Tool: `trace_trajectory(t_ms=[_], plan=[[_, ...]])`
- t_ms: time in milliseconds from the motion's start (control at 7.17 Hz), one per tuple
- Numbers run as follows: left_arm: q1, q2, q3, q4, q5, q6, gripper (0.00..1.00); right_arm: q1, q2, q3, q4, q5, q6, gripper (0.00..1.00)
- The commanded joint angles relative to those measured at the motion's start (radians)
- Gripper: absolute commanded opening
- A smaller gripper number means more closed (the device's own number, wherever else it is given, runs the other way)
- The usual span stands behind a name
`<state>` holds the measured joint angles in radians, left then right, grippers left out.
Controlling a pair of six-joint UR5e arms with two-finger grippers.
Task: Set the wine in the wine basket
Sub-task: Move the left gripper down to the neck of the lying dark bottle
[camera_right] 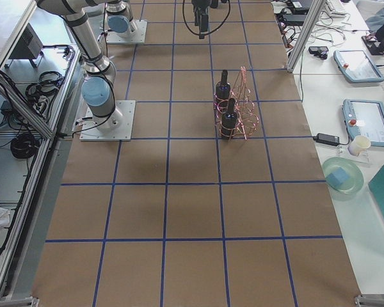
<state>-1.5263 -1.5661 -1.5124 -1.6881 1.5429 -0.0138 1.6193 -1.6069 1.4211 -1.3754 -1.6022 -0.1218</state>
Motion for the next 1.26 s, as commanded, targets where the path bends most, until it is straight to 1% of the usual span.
trace_trajectory(t_ms=[0, 279, 977, 1116], plan=[[0.000, 0.000, 0.000, -0.002, 0.000, 0.000, 1.00, -0.003, -0.001, 0.005, -0.026, 0.005, -0.013, 1.00], [0.000, 0.000, 0.000, -0.002, 0.000, 0.000, 1.00, 0.002, -0.001, 0.036, -0.036, 0.015, -0.029, 1.00], [0.005, -0.003, -0.009, 0.011, 0.000, 0.000, 1.00, 0.007, -0.001, 0.045, -0.080, 0.016, -0.016, 1.00], [0.015, -0.003, -0.009, 0.015, 0.000, 0.003, 1.00, 0.007, -0.001, 0.045, -0.082, 0.040, -0.016, 1.00]])
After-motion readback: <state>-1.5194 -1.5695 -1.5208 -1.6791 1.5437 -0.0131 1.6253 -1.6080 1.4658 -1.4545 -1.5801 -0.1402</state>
